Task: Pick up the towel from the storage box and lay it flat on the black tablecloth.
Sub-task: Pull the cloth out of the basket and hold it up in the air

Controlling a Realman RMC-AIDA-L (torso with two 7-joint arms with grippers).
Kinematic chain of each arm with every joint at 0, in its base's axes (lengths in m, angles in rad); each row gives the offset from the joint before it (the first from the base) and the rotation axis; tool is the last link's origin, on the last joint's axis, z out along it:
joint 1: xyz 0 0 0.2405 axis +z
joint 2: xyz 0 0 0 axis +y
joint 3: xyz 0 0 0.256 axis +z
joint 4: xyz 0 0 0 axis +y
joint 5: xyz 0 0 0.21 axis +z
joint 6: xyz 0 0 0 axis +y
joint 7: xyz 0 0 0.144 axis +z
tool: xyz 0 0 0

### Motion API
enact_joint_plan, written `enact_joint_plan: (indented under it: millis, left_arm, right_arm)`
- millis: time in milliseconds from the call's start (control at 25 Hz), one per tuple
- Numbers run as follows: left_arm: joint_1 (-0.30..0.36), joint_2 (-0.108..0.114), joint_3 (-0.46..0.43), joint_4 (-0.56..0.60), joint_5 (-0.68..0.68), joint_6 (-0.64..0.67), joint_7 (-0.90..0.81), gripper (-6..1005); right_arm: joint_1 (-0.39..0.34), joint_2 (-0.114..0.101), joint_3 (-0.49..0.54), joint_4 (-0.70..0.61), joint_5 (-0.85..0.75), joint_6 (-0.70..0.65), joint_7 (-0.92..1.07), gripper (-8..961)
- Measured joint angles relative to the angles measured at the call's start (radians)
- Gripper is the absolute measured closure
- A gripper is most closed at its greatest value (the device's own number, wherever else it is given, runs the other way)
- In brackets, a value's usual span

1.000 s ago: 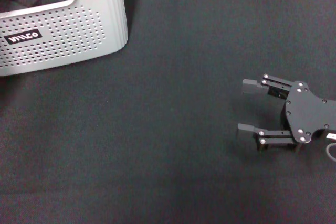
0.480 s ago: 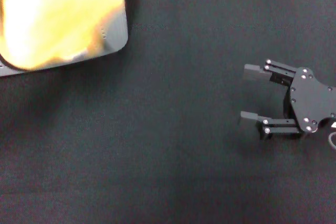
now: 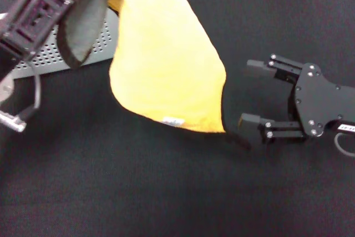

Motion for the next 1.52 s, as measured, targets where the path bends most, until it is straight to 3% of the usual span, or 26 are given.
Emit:
enact_joint_plan:
  millis: [280, 840, 1240, 1520]
  left_arm:
    - [-0.067, -0.007, 0.062, -0.101, -0.079, 0.001, 0.073, 963]
    - [-0.110, -0.011, 0.083, -0.176, -0.196, -0.002, 0.121, 962]
    - [-0.113, -0.012, 0.093, -0.189, -0.212, -0.002, 0.124, 962]
    - [-0.121, -0.012, 0.093, -0.202, -0.223, -0.002, 0.124, 962]
  right_arm:
    - [-0.005, 0.002, -0.096, 0.013, 0.064, -0.105, -0.078, 124]
    - [-0.011, 0.001, -0.289, 0.036, 0.264, -0.318, -0.204, 148]
    - [-0.003, 0.001, -0.303, 0.030, 0.288, -0.386, -0.226, 165]
    - [-0.003, 0.001, -0.346, 0.028, 0.318, -0.426, -0.244, 349]
